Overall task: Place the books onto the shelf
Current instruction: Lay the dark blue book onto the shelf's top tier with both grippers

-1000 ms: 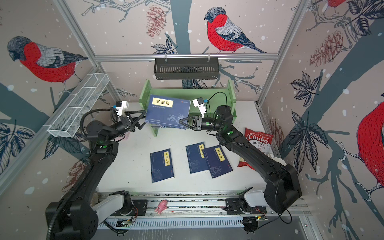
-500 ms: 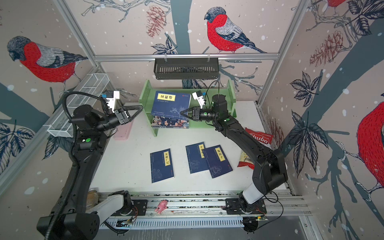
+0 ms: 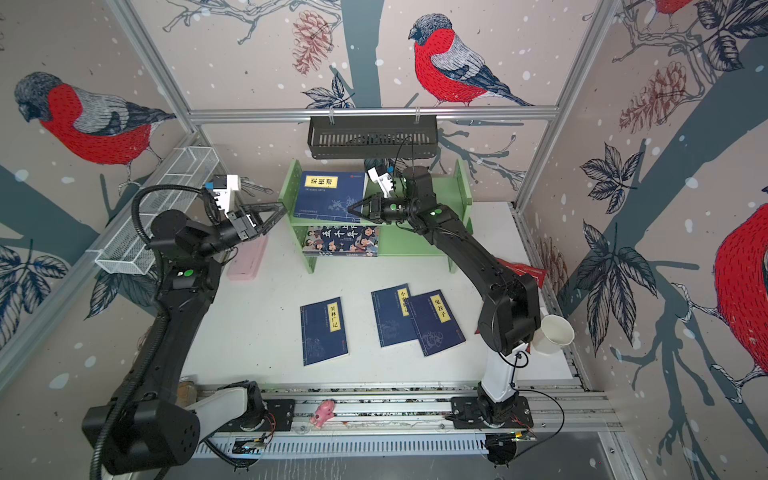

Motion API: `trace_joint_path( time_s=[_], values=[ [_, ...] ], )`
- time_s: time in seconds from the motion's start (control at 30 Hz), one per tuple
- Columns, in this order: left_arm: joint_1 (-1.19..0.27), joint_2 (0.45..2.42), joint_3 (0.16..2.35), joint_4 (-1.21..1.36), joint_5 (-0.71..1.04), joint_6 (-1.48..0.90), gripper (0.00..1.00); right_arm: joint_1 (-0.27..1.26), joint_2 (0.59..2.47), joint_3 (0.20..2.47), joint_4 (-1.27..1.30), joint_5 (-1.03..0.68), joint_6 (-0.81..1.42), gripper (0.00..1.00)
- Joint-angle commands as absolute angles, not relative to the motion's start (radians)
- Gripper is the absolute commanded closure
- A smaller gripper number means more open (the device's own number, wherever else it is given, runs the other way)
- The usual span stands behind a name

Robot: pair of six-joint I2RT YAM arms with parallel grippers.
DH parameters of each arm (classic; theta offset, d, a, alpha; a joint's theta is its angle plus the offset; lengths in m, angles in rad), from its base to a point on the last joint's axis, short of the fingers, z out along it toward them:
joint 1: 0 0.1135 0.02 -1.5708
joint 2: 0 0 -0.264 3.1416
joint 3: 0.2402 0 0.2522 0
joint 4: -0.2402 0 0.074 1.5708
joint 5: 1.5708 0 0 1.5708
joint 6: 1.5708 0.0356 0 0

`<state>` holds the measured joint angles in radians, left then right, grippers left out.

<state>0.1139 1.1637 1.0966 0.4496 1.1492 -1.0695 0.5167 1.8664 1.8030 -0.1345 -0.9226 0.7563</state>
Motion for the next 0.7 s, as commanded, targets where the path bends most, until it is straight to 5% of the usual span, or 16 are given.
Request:
trace_joint_path(
  time_s=[0.0,0.67],
  values=[
    [0.117,1.18,1.095,0.635,1.164,-1.173,0.06,0.527,1.91,1.883,-0.229,-0.895,0.703,0.99],
    [0.117,1.293,1.081,0.954,1.196,-1.407,0.07,0.535,2.025,2.096,-0.431,-0.882,0.655,0.99]
  ],
)
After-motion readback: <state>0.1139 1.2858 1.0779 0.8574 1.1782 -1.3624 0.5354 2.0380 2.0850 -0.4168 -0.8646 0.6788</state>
